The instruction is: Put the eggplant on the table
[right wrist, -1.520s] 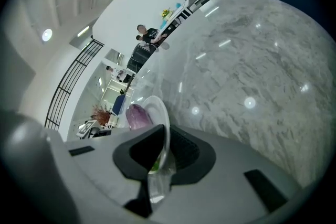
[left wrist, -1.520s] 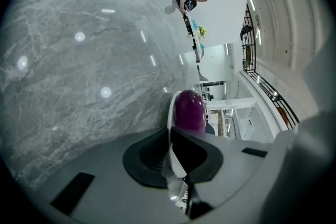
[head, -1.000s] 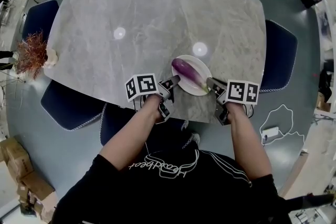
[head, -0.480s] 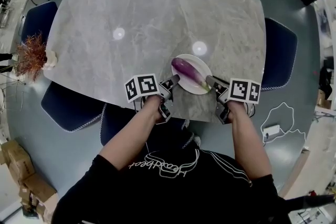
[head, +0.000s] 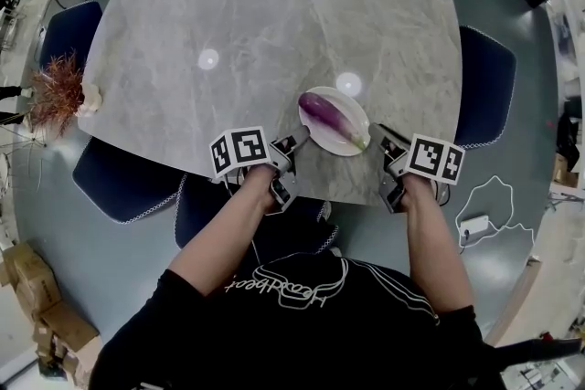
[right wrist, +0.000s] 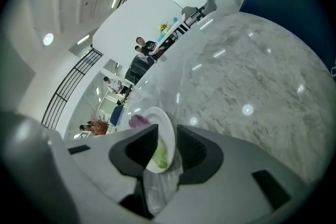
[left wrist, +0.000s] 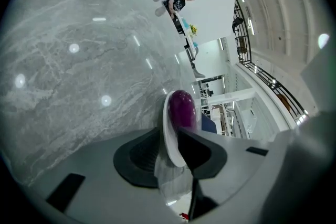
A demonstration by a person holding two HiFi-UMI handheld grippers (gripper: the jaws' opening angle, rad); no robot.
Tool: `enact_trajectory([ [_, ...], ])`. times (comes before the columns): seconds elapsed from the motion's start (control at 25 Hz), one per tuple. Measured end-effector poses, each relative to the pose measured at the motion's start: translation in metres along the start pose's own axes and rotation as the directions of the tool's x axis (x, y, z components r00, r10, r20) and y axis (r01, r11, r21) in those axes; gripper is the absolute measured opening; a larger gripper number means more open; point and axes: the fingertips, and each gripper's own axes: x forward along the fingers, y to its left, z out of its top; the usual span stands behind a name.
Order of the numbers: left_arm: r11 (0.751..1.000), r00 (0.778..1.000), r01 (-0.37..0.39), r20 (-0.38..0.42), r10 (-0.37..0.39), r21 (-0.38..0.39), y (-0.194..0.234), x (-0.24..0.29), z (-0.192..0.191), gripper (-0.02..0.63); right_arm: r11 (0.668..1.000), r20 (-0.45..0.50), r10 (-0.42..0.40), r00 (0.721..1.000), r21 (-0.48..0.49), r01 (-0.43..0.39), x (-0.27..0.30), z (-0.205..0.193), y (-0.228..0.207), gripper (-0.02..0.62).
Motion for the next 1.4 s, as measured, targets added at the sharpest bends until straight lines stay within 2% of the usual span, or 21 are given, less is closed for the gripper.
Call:
enact_trajectory([
  [0.24,0.998,0.998,0.057,0.017,-0.058,0.031,-0.026,-0.017,-0.017,0.087,0.994,0.061,0.100,0.993,0.033,-0.102,-0.030,-0.003,0.019,0.094],
  [0.4,0.993,0.993,0.115,0.003,-0.115,0.034,-0.045,-0.029,-0.034,0.083,0.976,0.071,0.217,0.974,0.008,-0.218,-0.053,-0.010,0.051,0.094],
  [0.52,0.985,0.987,0.159,0.014,-0.161,0.062,-0.061,-0.044,-0.047,0.018,0.948,0.076,0.317,0.945,-0.024,-0.316,-0.071,-0.020,0.082,0.092],
  [0.56,0.980,0.984,0.178,0.012,-0.180,0.088,-0.069,-0.049,-0.053,0.008,0.940,0.082,0.342,0.936,-0.037,-0.340,-0.079,-0.022,0.091,0.090],
  [0.6,0.973,0.979,0.202,0.009,-0.204,0.114,-0.078,-0.055,-0.060,0.008,0.931,0.088,0.365,0.927,-0.051,-0.361,-0.088,-0.025,0.100,0.043],
  [0.64,0.964,0.974,0.225,0.006,-0.228,0.140,-0.088,-0.061,-0.067,0.008,0.922,0.097,0.388,0.917,-0.064,-0.383,-0.099,-0.027,0.110,0.026],
  [0.76,0.933,0.959,0.273,0.011,-0.283,0.234,-0.119,-0.082,-0.091,0.008,0.891,0.107,0.447,0.888,-0.139,-0.432,-0.131,-0.038,0.139,0.006],
  [0.84,0.907,0.950,0.291,0.017,-0.311,0.306,-0.138,-0.098,-0.107,0.008,0.878,0.095,0.456,0.885,-0.212,-0.430,-0.151,-0.048,0.153,0.006],
  [0.92,0.871,0.940,0.303,0.028,-0.339,0.387,-0.156,-0.115,-0.125,0.008,0.861,0.074,0.457,0.886,-0.288,-0.420,-0.169,-0.060,0.164,0.006],
  [1.0,0.815,0.930,0.297,0.042,-0.365,0.497,-0.173,-0.134,-0.145,0.008,0.832,0.056,0.450,0.891,-0.389,-0.396,-0.187,-0.072,0.173,0.006],
  [1.12,0.701,0.913,0.279,0.045,-0.406,0.656,-0.199,-0.166,-0.177,0.008,0.768,0.038,0.441,0.897,-0.534,-0.355,-0.216,-0.095,0.194,0.006],
  [1.28,0.581,0.895,0.284,0.007,-0.446,0.763,-0.224,-0.206,-0.230,0.008,0.695,0.018,0.449,0.894,-0.636,-0.336,-0.263,-0.133,0.221,0.006],
  [1.4,0.471,0.893,0.255,-0.020,-0.449,0.845,-0.239,-0.229,-0.271,0.008,0.649,0.023,0.434,0.900,-0.701,-0.295,-0.297,-0.156,0.231,0.006],
])
